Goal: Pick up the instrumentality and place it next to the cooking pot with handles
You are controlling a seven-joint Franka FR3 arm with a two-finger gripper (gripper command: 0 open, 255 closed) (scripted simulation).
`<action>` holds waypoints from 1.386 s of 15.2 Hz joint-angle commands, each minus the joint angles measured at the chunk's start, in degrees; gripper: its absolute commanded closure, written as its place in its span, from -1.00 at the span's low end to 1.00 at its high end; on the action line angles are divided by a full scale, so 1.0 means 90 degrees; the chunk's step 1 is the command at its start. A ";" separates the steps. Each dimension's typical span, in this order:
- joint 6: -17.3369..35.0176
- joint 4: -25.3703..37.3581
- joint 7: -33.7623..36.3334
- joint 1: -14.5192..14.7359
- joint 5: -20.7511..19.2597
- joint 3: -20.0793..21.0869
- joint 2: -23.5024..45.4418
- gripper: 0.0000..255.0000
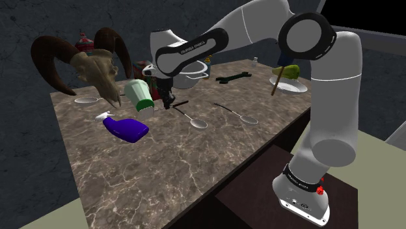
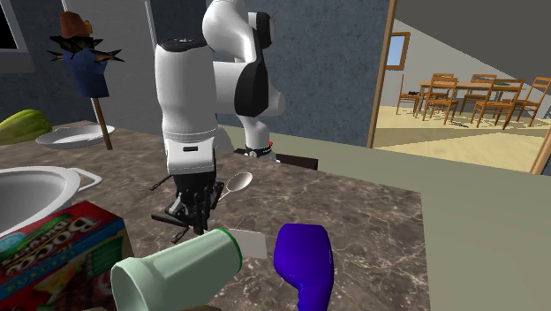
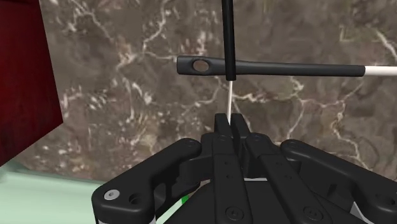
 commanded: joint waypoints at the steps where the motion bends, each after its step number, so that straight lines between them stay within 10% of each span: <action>1: 0.0025 -0.0024 0.0001 -0.0006 -0.0006 -0.0008 0.0030 1.00; 4: 0.0025 -0.0024 0.0001 -0.0006 -0.0006 -0.0007 0.0031 1.00; 5: 0.0023 -0.0009 0.0004 -0.0003 -0.0008 -0.0008 0.0043 -1.00; 21: -0.0676 0.0416 -0.0049 0.0009 0.0067 0.0032 -0.0234 -1.00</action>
